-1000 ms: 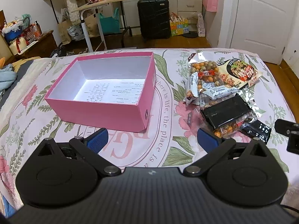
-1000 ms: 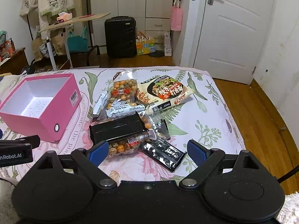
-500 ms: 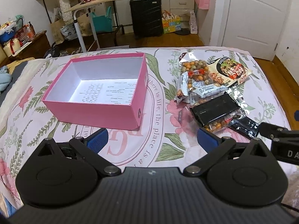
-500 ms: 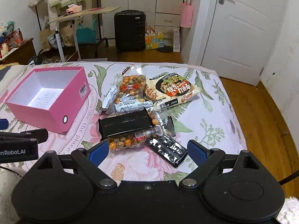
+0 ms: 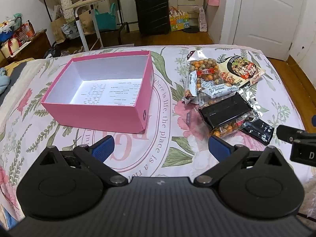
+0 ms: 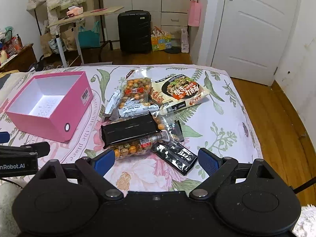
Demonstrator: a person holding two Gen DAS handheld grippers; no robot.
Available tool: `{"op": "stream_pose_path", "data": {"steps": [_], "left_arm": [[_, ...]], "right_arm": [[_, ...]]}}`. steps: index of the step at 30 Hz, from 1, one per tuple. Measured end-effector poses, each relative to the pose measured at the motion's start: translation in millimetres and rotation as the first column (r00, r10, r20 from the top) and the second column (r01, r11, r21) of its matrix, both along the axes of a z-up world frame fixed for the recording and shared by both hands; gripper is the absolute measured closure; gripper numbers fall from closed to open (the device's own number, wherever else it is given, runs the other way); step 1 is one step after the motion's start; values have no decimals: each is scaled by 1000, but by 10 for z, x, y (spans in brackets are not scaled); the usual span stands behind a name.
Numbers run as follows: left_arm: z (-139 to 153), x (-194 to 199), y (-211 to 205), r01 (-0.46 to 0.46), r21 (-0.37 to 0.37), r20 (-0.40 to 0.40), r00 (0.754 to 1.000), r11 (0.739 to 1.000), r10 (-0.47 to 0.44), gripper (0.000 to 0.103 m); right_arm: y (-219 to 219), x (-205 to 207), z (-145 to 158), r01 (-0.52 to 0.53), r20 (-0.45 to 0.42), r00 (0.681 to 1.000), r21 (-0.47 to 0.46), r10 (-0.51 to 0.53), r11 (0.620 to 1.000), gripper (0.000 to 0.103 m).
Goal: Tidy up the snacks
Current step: 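Move both tools toward the snack pile beside the pink box, then grasp the black wrapped bar with the left gripper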
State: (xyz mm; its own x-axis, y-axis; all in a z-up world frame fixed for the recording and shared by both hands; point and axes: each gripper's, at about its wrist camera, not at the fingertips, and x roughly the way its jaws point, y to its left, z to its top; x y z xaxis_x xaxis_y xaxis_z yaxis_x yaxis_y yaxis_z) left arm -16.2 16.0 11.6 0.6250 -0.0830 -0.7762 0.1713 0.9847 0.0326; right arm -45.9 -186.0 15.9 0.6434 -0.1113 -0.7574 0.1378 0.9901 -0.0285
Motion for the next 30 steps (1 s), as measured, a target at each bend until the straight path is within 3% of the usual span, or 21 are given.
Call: {"op": "stream_pose_path", "data": {"steps": [24,28,30], "left_arm": [[7,0,14,9,-7,22,1000,1000,-9,0],[39,24,45,18,-45,17,1000,999,-17,1],[80,72,67,34,-68,19,999,997,-33,3]], "right_arm": [[-16,-22,10,53,40,998,-61,-51,997,10],[-78,-2,118,-24,46,999,4,24,1000,10],[-128,32,214,-125,47,991,26,124,992,10]]}}
